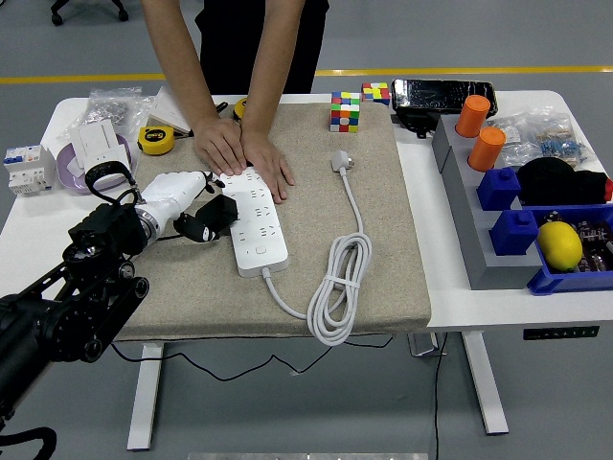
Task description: Pick up the plug,place it near the board,insert it into the board,press the button
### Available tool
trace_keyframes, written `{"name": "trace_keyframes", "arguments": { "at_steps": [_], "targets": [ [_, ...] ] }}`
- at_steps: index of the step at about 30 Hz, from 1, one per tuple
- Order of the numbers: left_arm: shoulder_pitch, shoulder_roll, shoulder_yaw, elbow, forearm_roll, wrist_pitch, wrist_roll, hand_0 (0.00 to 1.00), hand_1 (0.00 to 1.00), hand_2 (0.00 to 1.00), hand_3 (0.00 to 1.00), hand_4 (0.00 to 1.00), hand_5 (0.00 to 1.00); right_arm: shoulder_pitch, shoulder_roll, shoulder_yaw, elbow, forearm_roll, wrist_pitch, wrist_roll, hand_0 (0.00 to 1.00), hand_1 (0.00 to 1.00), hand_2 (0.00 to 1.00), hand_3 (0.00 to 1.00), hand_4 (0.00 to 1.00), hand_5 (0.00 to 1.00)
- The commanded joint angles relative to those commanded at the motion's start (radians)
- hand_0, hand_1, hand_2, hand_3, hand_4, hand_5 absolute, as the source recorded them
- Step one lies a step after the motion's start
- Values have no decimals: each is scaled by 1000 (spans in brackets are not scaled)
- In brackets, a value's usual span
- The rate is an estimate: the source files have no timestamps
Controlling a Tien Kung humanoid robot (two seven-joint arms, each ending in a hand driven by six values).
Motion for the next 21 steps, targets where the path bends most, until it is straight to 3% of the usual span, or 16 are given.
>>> {"name": "trace_keyframes", "arguments": {
  "at_steps": [3,4,9,10,11,13,15,16,18,21],
  "targets": [
    [6,8,-11,-26,0,-29,10,846,869,802,818,998,175,1,0,1,0,0,-1,1,819,747,742,758,998,800],
    [9,11,-17,-35,0,-41,15,900,951,916,877,998,300,1,0,2,0,0,-1,1,819,747,742,758,998,799],
    [53,13,-84,-103,-3,-96,36,900,951,916,877,998,300,2,1,2,0,3,-3,1,819,747,742,758,998,799],
    [73,9,-113,-127,-14,-97,40,986,998,998,993,998,746,1,2,2,0,4,-3,1,819,747,742,758,998,798],
    [90,4,-135,-146,-29,-92,43,986,998,998,993,998,746,0,2,2,0,6,-4,1,819,747,742,758,998,798],
    [130,-11,-179,-185,-85,-60,46,986,998,998,993,998,746,-2,4,1,0,7,-4,1,819,747,742,758,998,798],
    [182,-28,-216,-231,-161,9,34,986,998,998,993,998,746,-4,5,1,0,8,-5,0,819,747,742,758,998,798],
    [208,-38,-227,-254,-197,45,18,985,998,998,998,998,998,-5,6,0,0,9,-5,1,819,747,742,758,998,799],
    [258,-56,-237,-295,-281,116,-8,985,998,998,998,998,998,-8,8,1,0,9,-5,0,819,747,742,758,998,799],
    [316,-74,-229,-346,-375,169,-22,985,998,998,998,998,998,-9,9,0,0,10,-6,1,819,747,742,758,998,799]
  ]
}}
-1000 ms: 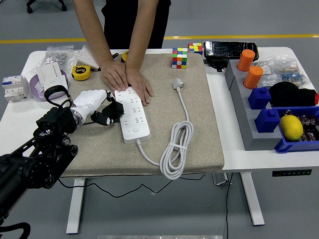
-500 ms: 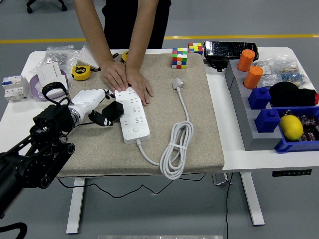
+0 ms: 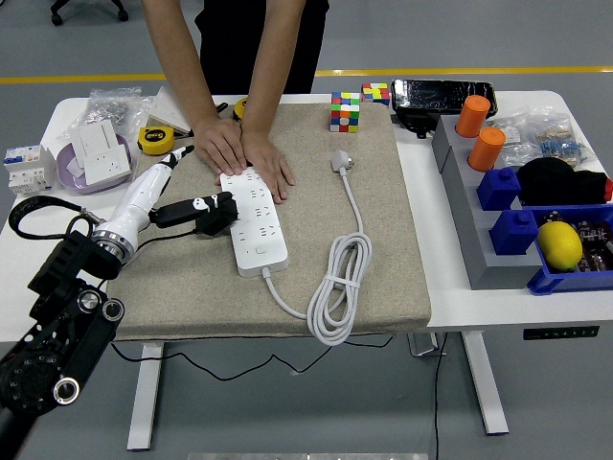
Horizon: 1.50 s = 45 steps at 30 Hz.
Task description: Pick up the plug,place it near the board,insert it into the board,press the button
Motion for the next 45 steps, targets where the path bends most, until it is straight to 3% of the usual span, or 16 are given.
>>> {"name": "trace_keyframes", "arguments": {
  "at_steps": [6,21,45],
  "targets": [
    [56,-13,29,-29,-33,-8,8,998,998,998,998,998,998,2,0,-1,0,1,0,1,819,746,742,758,998,798],
    [75,-13,70,1,1,-23,32,998,998,998,981,998,998,-4,-1,0,0,-8,0,0,818,746,742,758,998,799],
    [12,-1,184,9,46,-47,66,998,998,985,974,998,998,-1,-3,-3,0,-6,0,-1,818,746,741,757,998,800]
  ]
}}
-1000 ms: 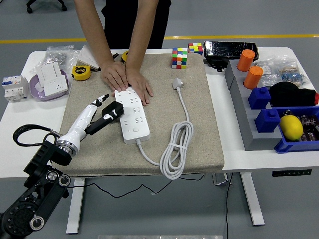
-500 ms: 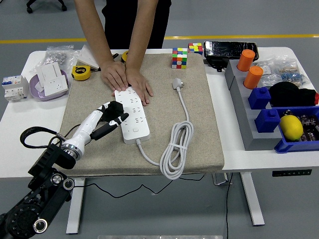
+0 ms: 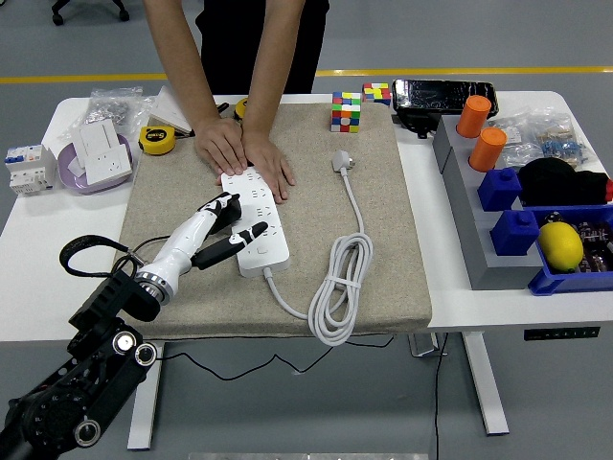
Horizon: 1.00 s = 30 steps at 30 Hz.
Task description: Pick up the plug,place it near the board,insert it into the board,press the button
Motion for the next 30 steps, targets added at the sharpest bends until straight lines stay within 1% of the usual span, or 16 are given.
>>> {"name": "trace_keyframes", "arguments": {
  "at_steps": [16,26,30],
  "targets": [
    [-51,3,49,-8,46,-5,14,998,998,975,969,998,998,2,-1,-1,0,2,0,0,818,746,740,757,998,800],
    [-58,4,46,-16,73,-6,18,998,998,972,968,998,998,3,-2,0,0,0,0,-1,819,746,741,757,998,800],
    [-55,2,36,-18,113,-7,26,998,998,970,968,998,998,3,-2,-1,0,-1,0,0,818,746,741,757,998,799]
  ]
}}
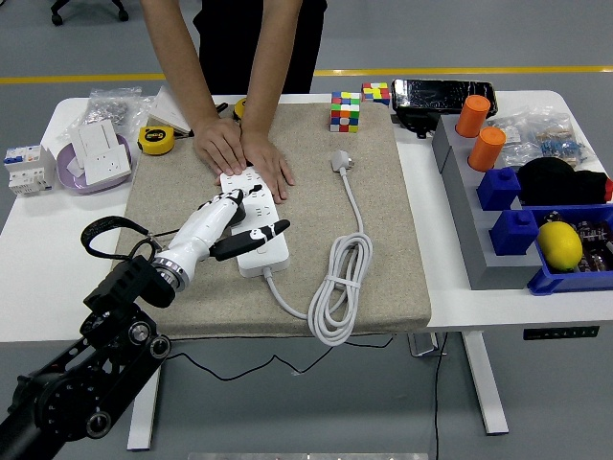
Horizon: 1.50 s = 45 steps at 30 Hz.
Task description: Pick up the plug,place it near the board,insert it into the board,press the button
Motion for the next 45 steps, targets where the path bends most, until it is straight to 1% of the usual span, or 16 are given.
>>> {"name": "trace_keyframes", "arguments": {
  "at_steps": [3,6,9,10,13,15,16,27,38,45],
  "targets": [
    [5,-2,-20,1,48,-5,26,998,998,970,968,998,998,-1,0,-1,0,0,0,0,818,746,741,757,998,799],
    [7,1,-43,7,118,-28,70,998,998,978,957,998,998,-4,1,1,0,-2,0,-1,818,746,741,757,998,799],
    [7,8,-46,17,135,-35,80,998,998,978,957,998,998,-6,1,1,0,-3,1,-2,818,746,741,757,998,799],
    [6,9,-45,22,139,-37,83,998,998,983,922,998,998,-6,1,2,0,-3,1,-2,819,745,741,757,998,799],
    [5,12,-42,40,150,-51,92,998,998,983,922,998,998,-4,1,1,0,-3,0,-1,819,745,741,757,998,799],
    [6,12,-36,44,148,-57,95,998,998,983,922,998,998,-3,1,0,0,-1,0,0,819,745,741,757,998,799],
    [5,13,-31,44,147,-58,94,998,998,983,883,998,998,-3,1,0,0,-1,0,0,819,745,741,757,998,799],
    [-13,8,10,39,147,-55,90,998,998,983,875,998,998,-4,0,0,0,0,0,-1,819,745,741,758,998,799],
    [-26,8,9,25,190,-53,92,998,998,986,863,998,998,0,-1,-2,0,4,0,-1,818,745,741,757,998,798],
    [-30,7,7,29,199,-56,92,998,998,985,859,998,998,-1,-1,-3,0,7,-1,-1,819,745,741,757,998,798]
  ]
}}
